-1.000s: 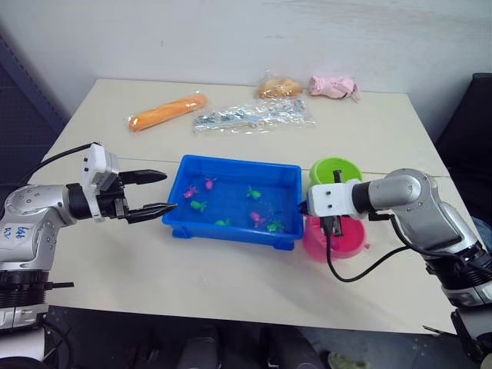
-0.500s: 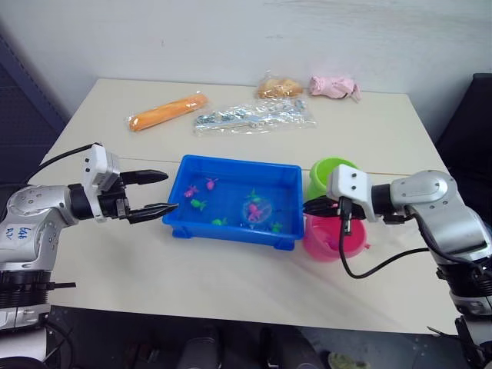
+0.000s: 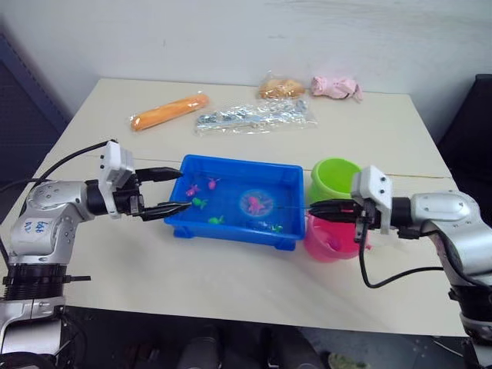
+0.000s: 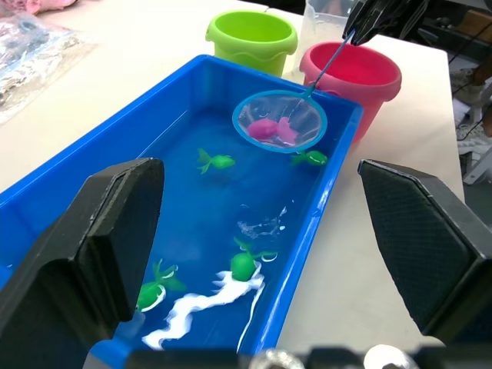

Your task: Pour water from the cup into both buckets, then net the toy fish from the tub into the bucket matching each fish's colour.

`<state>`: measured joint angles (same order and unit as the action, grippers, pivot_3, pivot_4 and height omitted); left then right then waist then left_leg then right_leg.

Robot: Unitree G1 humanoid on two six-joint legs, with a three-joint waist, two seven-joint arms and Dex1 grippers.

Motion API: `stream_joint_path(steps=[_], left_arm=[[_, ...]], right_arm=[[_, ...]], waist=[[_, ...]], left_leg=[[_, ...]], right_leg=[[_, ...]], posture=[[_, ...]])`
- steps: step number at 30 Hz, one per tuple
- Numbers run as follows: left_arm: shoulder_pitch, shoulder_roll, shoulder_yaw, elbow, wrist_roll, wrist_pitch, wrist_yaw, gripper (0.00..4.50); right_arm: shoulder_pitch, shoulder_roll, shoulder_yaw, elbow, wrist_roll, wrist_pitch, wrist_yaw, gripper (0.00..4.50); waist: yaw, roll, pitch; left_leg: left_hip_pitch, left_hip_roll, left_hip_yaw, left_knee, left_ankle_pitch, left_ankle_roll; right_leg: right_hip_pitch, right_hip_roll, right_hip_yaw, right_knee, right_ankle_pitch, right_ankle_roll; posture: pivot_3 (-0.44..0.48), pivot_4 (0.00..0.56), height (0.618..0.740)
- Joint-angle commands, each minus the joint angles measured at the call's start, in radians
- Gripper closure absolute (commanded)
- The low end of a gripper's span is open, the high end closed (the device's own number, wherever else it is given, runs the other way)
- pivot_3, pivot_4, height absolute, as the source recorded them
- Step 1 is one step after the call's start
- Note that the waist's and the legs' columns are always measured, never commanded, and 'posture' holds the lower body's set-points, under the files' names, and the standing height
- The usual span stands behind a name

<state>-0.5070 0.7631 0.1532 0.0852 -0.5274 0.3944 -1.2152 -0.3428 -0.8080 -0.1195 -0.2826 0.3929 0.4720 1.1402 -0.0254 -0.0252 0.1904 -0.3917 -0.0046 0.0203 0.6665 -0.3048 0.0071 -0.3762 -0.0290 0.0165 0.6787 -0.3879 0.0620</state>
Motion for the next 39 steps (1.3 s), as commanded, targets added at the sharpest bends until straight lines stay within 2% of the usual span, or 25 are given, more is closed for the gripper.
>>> stream_joint_path(steps=[1, 4, 9, 13, 17, 21, 28, 34, 36, 39], left_arm=[[-0.024, -0.014, 0.001, -0.044, -0.034, 0.008, -0.004, 0.14], [-0.03, -0.035, -0.003, -0.06, -0.045, 0.022, 0.001, 0.14], [-0.042, -0.087, -0.04, -0.095, -0.055, 0.045, 0.006, 0.14], [-0.067, -0.127, -0.064, -0.095, -0.054, 0.048, 0.012, 0.14], [-0.081, -0.162, -0.091, -0.11, -0.057, 0.057, 0.016, 0.14], [-0.064, -0.181, -0.098, -0.131, -0.062, 0.068, 0.025, 0.14], [-0.036, -0.174, -0.084, -0.151, -0.067, 0.08, 0.03, 0.14], [-0.029, -0.17, -0.077, -0.153, -0.067, 0.078, 0.033, 0.14], [-0.028, -0.171, -0.076, -0.151, -0.066, 0.075, 0.034, 0.14], [-0.025, -0.174, -0.075, -0.151, -0.066, 0.071, 0.037, 0.14]], right_arm=[[0.065, -0.047, -0.168, -0.111, 0.078, 0.02, -0.028, 4.5], [0.167, -0.068, -0.273, -0.166, 0.112, 0.029, -0.04, 4.5], [0.379, -0.032, -0.514, -0.232, 0.157, -0.033, -0.037, 4.5], [0.487, 0.003, -0.598, -0.261, 0.168, -0.074, -0.054, 4.5], [0.614, 0.032, -0.608, -0.23, 0.071, -0.255, -0.01, 4.5], [0.656, 0.094, -0.577, -0.147, -0.046, -0.506, -0.035, 4.5], [0.678, 0.125, -0.535, 0.049, -0.191, -0.921, -0.068, 4.5], [0.661, 0.101, -0.503, 0.173, -0.287, -1.162, -0.156, 4.5], [0.661, 0.088, -0.504, 0.212, -0.34, -1.254, -0.195, 4.5], [0.646, 0.072, -0.527, 0.271, -0.446, -1.4, -0.277, 4.5]], waist=[[0.001, 0.0, 0.0], [0.002, 0.0, 0.0], [0.003, 0.0, 0.0], [-0.003, 0.0, 0.0], [-0.001, 0.0, 0.0], [-0.004, 0.001, 0.0], [-0.002, 0.001, -0.001], [-0.002, 0.001, -0.001], [-0.002, 0.001, -0.001], [-0.003, 0.001, -0.001]], left_leg=[[0.0, 0.0, 0.0, 0.0, 0.0, 0.0], [0.0, 0.0, -0.001, 0.0, 0.0, 0.0], [0.0, 0.0, -0.002, 0.0, 0.0, 0.0], [0.002, 0.0, -0.002, 0.0, 0.001, 0.0], [0.005, 0.0, -0.002, 0.0, 0.001, 0.0], [0.006, 0.0, -0.002, 0.0, 0.002, 0.0], [0.008, 0.0, -0.002, 0.0, 0.003, -0.002], [0.013, 0.0, -0.002, -0.001, 0.003, -0.002], [0.02, 0.0, -0.002, -0.004, 0.002, -0.001], [0.021, 0.0, -0.002, -0.004, 0.001, 0.0]], right_leg=[[0.0, 0.0, 0.0, 0.0, 0.0, 0.0], [0.001, 0.0, -0.002, -0.001, 0.0, 0.0], [0.003, 0.0, -0.002, -0.002, 0.0, 0.0], [0.004, 0.001, -0.002, -0.002, 0.0, 0.0], [0.006, 0.002, -0.002, -0.001, 0.0, 0.0], [0.006, 0.002, -0.001, 0.0, 0.0, 0.0], [0.008, 0.002, -0.001, 0.0, 0.0, 0.0], [0.014, 0.002, -0.001, -0.002, 0.0, 0.0], [0.021, 0.002, -0.001, -0.006, 0.0, 0.0], [0.022, 0.002, -0.001, -0.006, 0.0, 0.0]], posture=[[0.0, 0.15, 0.74], [0.0, 0.15, 0.74], [0.0, 0.15, 0.74], [0.0, 0.15, 0.74], [0.0, 0.15, 0.74], [0.0, 0.15, 0.74], [0.0, 0.15, 0.74], [0.0, 0.15, 0.74], [0.0, 0.15, 0.74], [0.0, 0.15, 0.74]])
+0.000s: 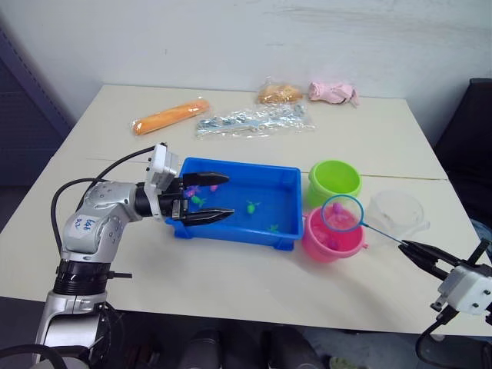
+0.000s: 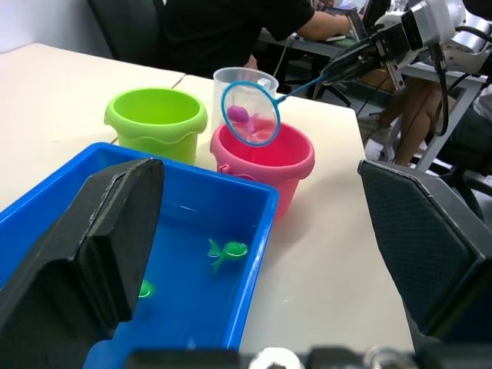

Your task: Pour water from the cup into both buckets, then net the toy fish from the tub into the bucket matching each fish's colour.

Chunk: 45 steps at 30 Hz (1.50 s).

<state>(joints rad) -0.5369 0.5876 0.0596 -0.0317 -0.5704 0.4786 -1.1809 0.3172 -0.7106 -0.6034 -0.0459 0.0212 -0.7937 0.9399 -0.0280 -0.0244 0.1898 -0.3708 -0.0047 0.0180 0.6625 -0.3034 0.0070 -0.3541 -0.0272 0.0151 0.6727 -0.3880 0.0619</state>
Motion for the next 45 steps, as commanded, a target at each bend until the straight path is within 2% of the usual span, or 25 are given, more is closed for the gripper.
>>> stream_joint_path(steps=[1, 9, 11, 15, 21, 27, 36, 40, 45], left_arm=[[0.007, 0.0, 0.018, -0.036, -0.023, -0.015, 0.003, 0.14], [0.017, -0.007, 0.018, -0.03, -0.024, -0.027, 0.005, 0.14], [0.015, -0.009, 0.018, -0.028, -0.025, -0.028, 0.007, 0.14], [0.016, -0.009, 0.022, -0.027, -0.025, -0.031, 0.01, 0.14], [0.016, -0.006, 0.028, -0.022, -0.025, -0.034, 0.012, 0.14], [0.011, -0.002, 0.029, -0.014, -0.023, -0.04, 0.009, 0.14], [-0.003, -0.006, 0.028, 0.006, -0.021, -0.044, 0.014, 0.14], [-0.001, -0.009, 0.025, 0.001, -0.022, -0.041, 0.019, 0.14], [0.005, -0.004, 0.03, -0.004, -0.025, -0.041, 0.019, 0.14]], right_arm=[[-0.02, -0.032, -0.054, 0.051, -0.119, -0.189, -0.107, 4.5], [-0.071, -0.041, -0.168, 0.055, -0.432, -0.456, -0.333, 4.5], [-0.069, -0.053, -0.163, 0.071, -0.457, -0.469, -0.372, 4.5], [-0.079, -0.041, -0.23, 0.062, -0.618, -0.499, -0.473, 4.5], [-0.045, -0.049, -0.233, 0.059, -0.736, -0.487, -0.6, 4.5], [0.0, -0.048, -0.19, 0.028, -0.773, -0.454, -0.687, 4.5], [0.06, -0.019, -0.205, -0.031, -0.883, -0.374, -0.837, 4.5], [0.1, -0.007, -0.157, -0.083, -0.904, -0.371, -0.875, 4.5], [0.123, -0.036, -0.189, -0.044, -0.952, -0.283, -0.969, 4.5]], waist=[[-0.001, 0.0, 0.0], [0.0, 0.0, 0.0], [0.0, 0.0, 0.0], [0.0, 0.0, 0.0], [-0.001, 0.0, 0.0], [-0.001, 0.0, 0.0], [0.0, 0.0, 0.0], [-0.001, 0.0, 0.0], [-0.001, 0.0, 0.0]], left_leg=[[0.0, 0.0, 0.0, 0.0, 0.0, 0.0], [0.0, 0.0, 0.0, 0.0, 0.001, -0.002], [0.0, 0.0, 0.0, 0.0, 0.001, -0.002], [0.0, 0.0, 0.0, 0.0, 0.001, -0.002], [0.0, 0.0, 0.0, 0.0, 0.001, -0.002], [0.0, 0.0, 0.001, 0.0, 0.001, -0.003], [0.0, 0.0, 0.001, -0.001, 0.001, -0.003], [0.001, -0.001, 0.001, -0.001, 0.001, -0.003], [0.001, -0.001, 0.001, -0.001, 0.001, -0.003]], right_leg=[[0.0, 0.0, 0.0, 0.0, 0.0, 0.0], [0.0, 0.0, 0.0, 0.0, 0.0, 0.0], [0.0, 0.0, 0.0, 0.0, 0.0, 0.0], [0.0, 0.0, 0.0, 0.0, 0.0, 0.0], [0.0, 0.0, 0.001, 0.0, 0.0, 0.0], [0.0, 0.0, 0.001, 0.0, 0.0, 0.0], [0.0, 0.0, 0.001, 0.0, 0.0, 0.0], [0.0, 0.0, 0.002, 0.0, 0.0, 0.0], [0.0, 0.0, 0.002, 0.0, 0.0, 0.0]], posture=[[0.0, 0.15, 0.74], [0.0, 0.15, 0.74], [0.0, 0.15, 0.74], [0.0, 0.15, 0.74], [0.0, 0.15, 0.74], [0.0, 0.15, 0.74], [0.0, 0.15, 0.74], [0.0, 0.15, 0.74], [0.0, 0.15, 0.74]])
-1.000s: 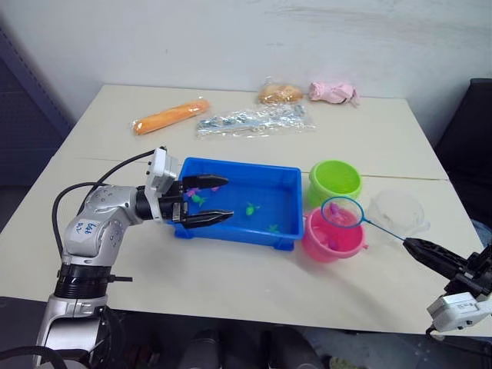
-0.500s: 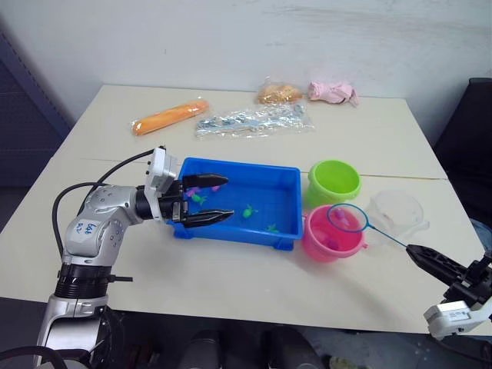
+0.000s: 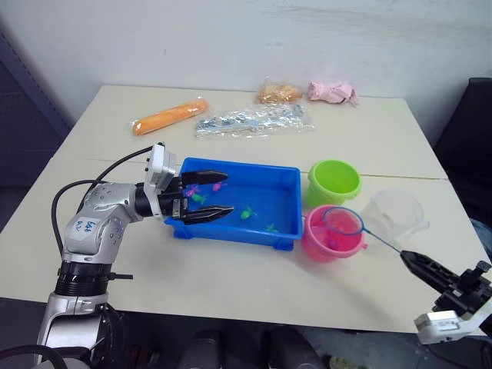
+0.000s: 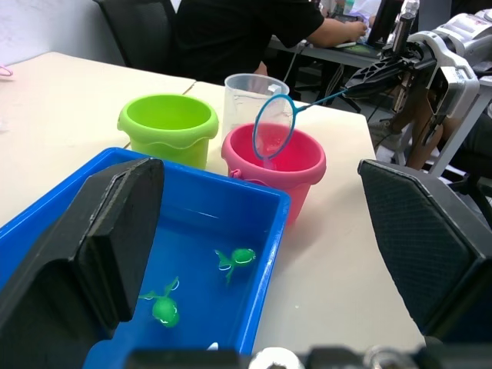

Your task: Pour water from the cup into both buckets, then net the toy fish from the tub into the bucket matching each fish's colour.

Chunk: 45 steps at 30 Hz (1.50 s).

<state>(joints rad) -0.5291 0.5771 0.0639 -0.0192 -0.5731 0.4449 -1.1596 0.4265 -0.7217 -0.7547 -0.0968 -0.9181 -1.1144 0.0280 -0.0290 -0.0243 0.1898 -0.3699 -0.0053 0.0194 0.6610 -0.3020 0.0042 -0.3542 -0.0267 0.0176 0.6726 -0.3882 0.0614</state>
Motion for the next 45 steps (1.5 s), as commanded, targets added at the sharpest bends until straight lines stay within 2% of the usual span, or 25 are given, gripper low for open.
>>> stream_joint_path(steps=[1, 5, 9, 11, 15, 16, 18, 22, 23, 28, 31, 37, 41, 45], left_arm=[[-0.002, 0.006, 0.025, -0.016, -0.022, -0.008, -0.002, 0.14], [-0.001, 0.006, 0.026, -0.018, -0.022, -0.01, -0.001, 0.14], [0.008, 0.016, 0.034, -0.017, -0.023, -0.011, -0.005, 0.14], [0.017, 0.025, 0.041, -0.012, -0.021, -0.015, -0.01, 0.14], [0.034, 0.046, 0.053, 0.005, -0.015, -0.02, -0.016, 0.14], [0.037, 0.048, 0.054, 0.006, -0.015, -0.021, -0.016, 0.14], [0.054, 0.061, 0.069, 0.017, -0.011, -0.025, -0.015, 0.14], [0.092, 0.088, 0.107, 0.02, -0.011, -0.027, 0.004, 0.14], [0.098, 0.092, 0.112, 0.017, -0.011, -0.026, 0.007, 0.14], [0.162, 0.125, 0.195, -0.016, -0.022, -0.027, 0.053, 0.14], [0.213, 0.139, 0.251, -0.057, -0.038, -0.016, 0.083, 0.14], [0.328, 0.174, 0.373, -0.096, -0.064, -0.002, 0.13, 0.14], [0.43, 0.2, 0.461, -0.091, -0.069, -0.005, 0.135, 0.14], [0.534, 0.206, 0.55, -0.124, -0.093, 0.011, 0.151, 0.14]], right_arm=[[0.019, -0.034, -0.025, 0.011, -0.012, 0.037, -0.07, 4.5], [0.039, -0.056, 0.016, 0.038, 0.018, 0.058, -0.107, 4.5], [0.06, -0.091, 0.07, 0.069, 0.155, 0.058, -0.076, 4.5], [0.08, -0.118, 0.111, 0.059, 0.272, 0.06, -0.034, 4.5], [0.11, -0.197, 0.228, 0.009, 0.643, 0.159, 0.113, 4.5], [0.109, -0.203, 0.233, -0.004, 0.68, 0.176, 0.133, 4.5], [0.083, -0.239, 0.281, -0.061, 0.858, 0.27, 0.211, 4.5], [0.007, -0.297, 0.425, -0.205, 1.321, 0.554, 0.418, 4.5], [-0.008, -0.296, 0.434, -0.227, 1.38, 0.603, 0.453, 4.5], [-0.258, -0.304, 0.563, -0.328, 1.669, 0.966, 0.571, 4.5], [-0.398, -0.291, 0.626, -0.329, 1.73, 1.145, 0.614, 4.5], [-0.633, -0.237, 0.704, -0.303, 1.718, 1.401, 0.623, 4.5], [-0.712, -0.254, 0.74, -0.304, 1.707, 1.575, 0.637, 4.5], [-0.786, -0.228, 0.767, -0.279, 1.647, 1.625, 0.673, 4.5]], waist=[[0.0, 0.0, 0.0], [-0.001, 0.0, 0.0], [-0.001, 0.0, 0.0], [-0.002, 0.0, 0.0], [-0.005, 0.0, 0.0], [-0.004, 0.0, 0.0], [-0.004, 0.0, 0.0], [-0.007, -0.001, 0.001], [-0.003, -0.001, 0.001], [0.0, 0.0, 0.001], [-0.001, 0.0, 0.001], [0.005, 0.0, 0.001], [0.002, 0.0, 0.001], [0.0, 0.0, 0.001]], left_leg=[[0.0, 0.0, 0.0, 0.0, 0.0, 0.0], [0.0, 0.0, 0.0, -0.001, 0.0, 0.0], [0.0, 0.0, 0.0, -0.001, 0.0, 0.0], [0.0, 0.0, 0.0, -0.001, 0.0, 0.0], [0.001, 0.0, 0.001, -0.002, 0.0, 0.0], [0.001, 0.0, 0.001, -0.002, 0.0, 0.001], [0.0, 0.0, 0.0, -0.002, 0.0, 0.001], [0.001, 0.001, 0.0, -0.002, -0.002, 0.004], [0.0, 0.001, -0.001, -0.001, -0.002, 0.005], [-0.001, 0.001, -0.005, -0.001, -0.002, 0.005], [-0.002, 0.001, -0.007, -0.002, -0.003, 0.006], [-0.007, 0.0, -0.012, -0.004, -0.002, 0.006], [-0.009, 0.0, -0.012, -0.007, -0.003, 0.006], [-0.01, 0.0, -0.012, -0.01, -0.003, 0.006]], right_leg=[[0.0, 0.0, 0.0, 0.0, 0.0, 0.0], [0.0, 0.0, 0.0, 0.0, 0.0, 0.0], [0.0, 0.0, 0.0, -0.001, 0.0, 0.0], [0.0, 0.0, 0.0, -0.001, 0.0, 0.0], [0.0, 0.0, 0.001, 0.0, 0.0, 0.0], [0.0, 0.0, 0.001, 0.0, 0.0, 0.0], [0.0, 0.0, 0.001, -0.001, 0.0, 0.0], [0.0, 0.0, 0.001, 0.0, 0.0, 0.0], [0.0, 0.0, 0.0, 0.0, 0.0, 0.0], [0.001, -0.001, -0.004, -0.003, 0.0, 0.0], [0.001, -0.002, -0.007, -0.006, 0.0, -0.001], [-0.001, -0.003, -0.012, -0.011, 0.001, -0.001], [-0.002, -0.003, -0.012, -0.015, 0.001, -0.001], [-0.005, -0.004, -0.012, -0.016, 0.0, -0.002]], posture=[[0.0, 0.15, 0.74], [0.0, 0.15, 0.74], [0.0, 0.15, 0.74], [0.0, 0.15, 0.74], [0.0, 0.15, 0.74], [0.0, 0.15, 0.74], [0.0, 0.15, 0.74], [0.0, 0.15, 0.74], [0.0, 0.15, 0.74], [0.0, 0.15, 0.74], [0.0, 0.15, 0.74], [0.0, 0.15, 0.74], [0.0, 0.15, 0.74], [0.0, 0.15, 0.74]])
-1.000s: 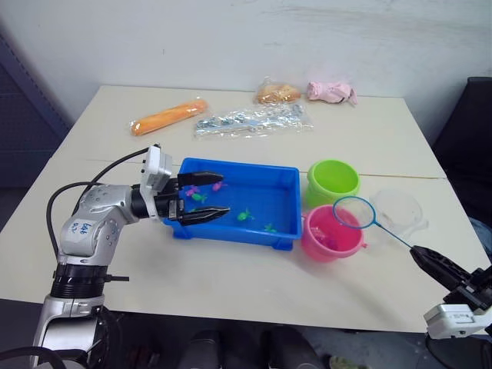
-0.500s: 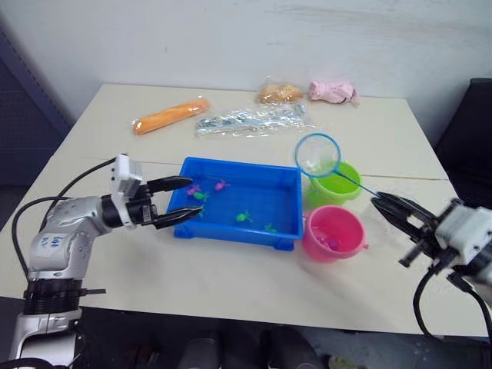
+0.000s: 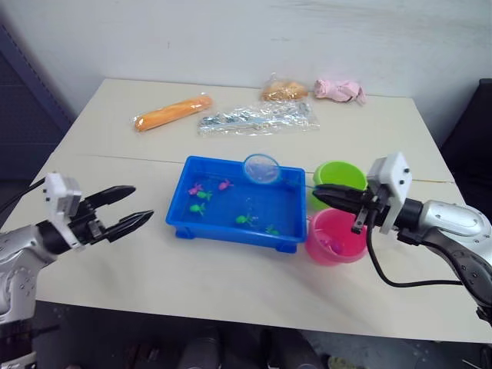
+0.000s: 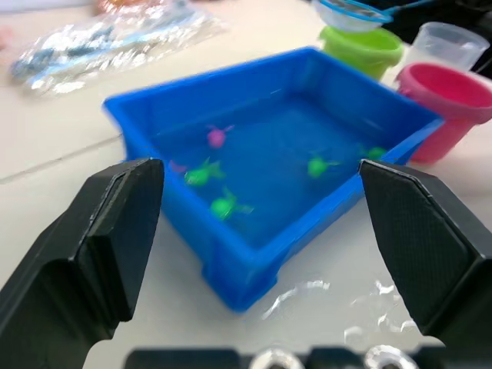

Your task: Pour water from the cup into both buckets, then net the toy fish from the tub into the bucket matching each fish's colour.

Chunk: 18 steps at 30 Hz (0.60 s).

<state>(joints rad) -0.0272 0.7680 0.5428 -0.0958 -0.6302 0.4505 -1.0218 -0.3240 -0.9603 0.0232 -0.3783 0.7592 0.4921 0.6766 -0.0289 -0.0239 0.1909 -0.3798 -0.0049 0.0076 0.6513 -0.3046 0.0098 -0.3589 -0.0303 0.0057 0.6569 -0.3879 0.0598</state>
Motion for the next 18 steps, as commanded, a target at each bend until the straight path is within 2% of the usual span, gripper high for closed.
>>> stream_joint_path(steps=[1, 9, 14, 18], left_arm=[[0.05, 0.012, 0.088, -0.059, -0.042, 0.007, 0.02, 0.14], [0.124, 0.008, 0.13, -0.131, -0.076, 0.032, 0.054, 0.14], [0.088, 0.025, 0.107, -0.141, -0.079, 0.044, 0.076, 0.14], [-0.005, 0.065, 0.036, -0.104, -0.058, 0.054, 0.064, 0.14]], right_arm=[[-0.049, 0.018, -0.001, 0.016, -0.06, 0.019, 0.029, 4.5], [-0.047, 0.044, 0.017, 0.029, -0.189, -0.005, 0.116, 4.5], [-0.117, 0.058, 0.067, 0.031, -0.22, 0.092, 0.144, 4.5], [-0.237, 0.097, 0.163, 0.069, -0.281, 0.181, 0.153, 4.5]], waist=[[0.0, 0.0, 0.0], [0.002, 0.0, 0.0], [-0.003, 0.0, 0.0], [-0.002, 0.0, 0.0]], left_leg=[[-0.001, 0.0, 0.0, 0.0, 0.0, 0.0], [-0.001, 0.0, 0.0, -0.001, 0.0, 0.0], [-0.001, 0.0, 0.0, -0.001, 0.0, 0.0], [-0.001, 0.0, 0.0, -0.001, 0.001, -0.001]], right_leg=[[0.0, 0.0, 0.0, 0.0, 0.0, 0.0], [0.0, -0.001, 0.0, 0.0, 0.0, -0.001], [-0.001, 0.0, 0.0, 0.001, 0.0, -0.001], [-0.002, 0.0, -0.001, 0.002, 0.001, -0.003]], posture=[[0.0, 0.15, 0.74], [0.0, 0.15, 0.74], [0.0, 0.15, 0.74], [0.0, 0.15, 0.74]])
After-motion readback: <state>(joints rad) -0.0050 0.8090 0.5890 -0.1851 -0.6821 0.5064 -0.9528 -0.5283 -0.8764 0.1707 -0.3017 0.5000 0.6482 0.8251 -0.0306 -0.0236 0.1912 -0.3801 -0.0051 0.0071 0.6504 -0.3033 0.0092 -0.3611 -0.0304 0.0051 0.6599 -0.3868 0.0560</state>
